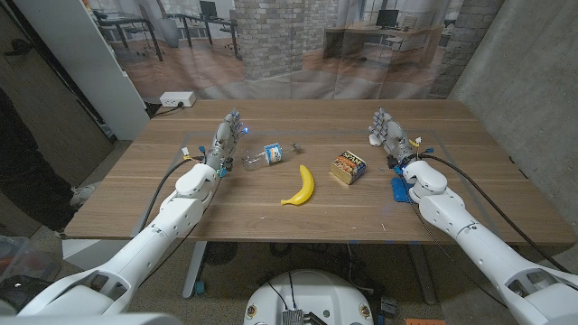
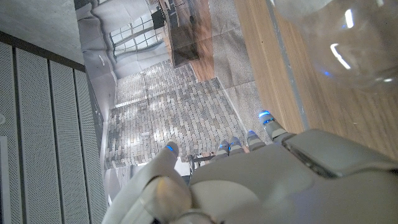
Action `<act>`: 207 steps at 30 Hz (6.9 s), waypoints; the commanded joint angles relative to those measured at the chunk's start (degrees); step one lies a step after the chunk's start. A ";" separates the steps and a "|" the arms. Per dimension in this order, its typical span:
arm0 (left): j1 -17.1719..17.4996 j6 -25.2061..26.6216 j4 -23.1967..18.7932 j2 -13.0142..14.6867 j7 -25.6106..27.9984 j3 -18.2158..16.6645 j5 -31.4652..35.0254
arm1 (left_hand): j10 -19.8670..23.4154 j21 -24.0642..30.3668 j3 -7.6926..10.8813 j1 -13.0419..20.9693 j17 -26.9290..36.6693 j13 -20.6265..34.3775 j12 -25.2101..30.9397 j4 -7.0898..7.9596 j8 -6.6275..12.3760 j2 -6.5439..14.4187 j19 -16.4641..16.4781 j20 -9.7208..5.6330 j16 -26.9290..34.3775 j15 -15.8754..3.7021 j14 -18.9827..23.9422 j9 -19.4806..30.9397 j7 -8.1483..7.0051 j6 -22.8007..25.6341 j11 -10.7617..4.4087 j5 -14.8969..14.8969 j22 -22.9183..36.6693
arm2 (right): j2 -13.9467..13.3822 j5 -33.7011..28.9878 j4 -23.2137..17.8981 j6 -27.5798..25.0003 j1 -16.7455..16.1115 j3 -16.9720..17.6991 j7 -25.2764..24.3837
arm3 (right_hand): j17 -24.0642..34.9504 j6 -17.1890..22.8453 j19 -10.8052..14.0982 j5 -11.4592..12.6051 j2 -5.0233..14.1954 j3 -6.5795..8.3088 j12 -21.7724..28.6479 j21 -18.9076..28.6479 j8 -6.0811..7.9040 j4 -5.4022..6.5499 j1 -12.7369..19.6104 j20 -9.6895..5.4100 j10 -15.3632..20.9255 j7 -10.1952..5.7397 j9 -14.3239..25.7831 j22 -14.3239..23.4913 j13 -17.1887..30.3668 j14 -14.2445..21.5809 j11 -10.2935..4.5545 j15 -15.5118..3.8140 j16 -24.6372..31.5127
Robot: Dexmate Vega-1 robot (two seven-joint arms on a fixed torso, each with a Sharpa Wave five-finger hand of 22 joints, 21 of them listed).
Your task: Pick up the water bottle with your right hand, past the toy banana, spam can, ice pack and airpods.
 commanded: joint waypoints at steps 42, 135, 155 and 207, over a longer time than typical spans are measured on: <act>2.34 5.99 0.45 -15.50 -11.77 -19.06 17.17 | -5.24 -0.35 0.21 0.02 0.27 0.26 0.50 -0.25 0.51 1.81 -8.08 0.28 0.32 0.31 -7.19 0.33 -0.14 -5.26 0.24 0.38 0.17 | 14.79 -24.33 -4.57 -3.75 0.10 16.93 13.79 | 0.20 -0.05 0.76 0.19 -0.34 0.79 0.34 0.07 0.27 -2.70 2.64 0.40 0.36 0.67 0.20 0.12 0.17 0.25 1.00 0.74 0.45; 2.81 4.54 1.05 -15.84 -12.46 -20.92 17.76 | -5.19 -1.86 -0.14 -0.03 0.29 0.28 0.48 -0.44 0.38 1.64 -7.47 0.37 0.21 0.31 -7.10 0.35 -0.02 -4.93 0.08 0.30 0.23 | 7.94 -41.36 -11.92 2.23 7.17 8.45 17.86 | 0.20 0.32 1.45 -0.33 -0.27 2.20 0.31 -0.04 0.29 -8.09 7.42 0.38 1.06 0.75 0.18 0.06 0.16 0.88 0.84 0.75 0.43; 2.84 4.54 1.30 -15.84 -12.66 -21.16 17.64 | -5.04 -2.14 -0.21 -0.06 0.29 0.28 0.53 -0.43 0.39 1.64 -7.32 0.37 0.23 0.29 -7.03 0.35 0.01 -4.92 0.04 0.30 0.24 | 6.49 -45.68 -13.52 2.22 9.18 6.04 19.43 | 0.19 0.33 1.54 -0.44 -0.20 2.47 0.27 -0.08 0.27 -9.16 8.38 0.37 1.09 0.80 0.19 0.06 0.16 1.06 0.81 0.77 0.43; 3.04 4.13 1.60 -15.98 -12.70 -21.72 17.39 | -5.03 -2.71 -0.34 -0.09 0.29 0.28 0.51 -0.44 0.34 1.64 -7.09 0.34 0.19 0.23 -7.07 0.35 0.29 -5.03 -0.06 0.31 0.30 | 4.53 -57.94 -14.81 3.30 16.22 -2.04 26.32 | 0.19 -0.99 1.97 -0.76 0.26 3.13 0.18 -0.11 -0.08 -11.41 10.68 0.09 1.21 0.70 0.24 0.05 0.17 1.47 -0.02 0.33 0.41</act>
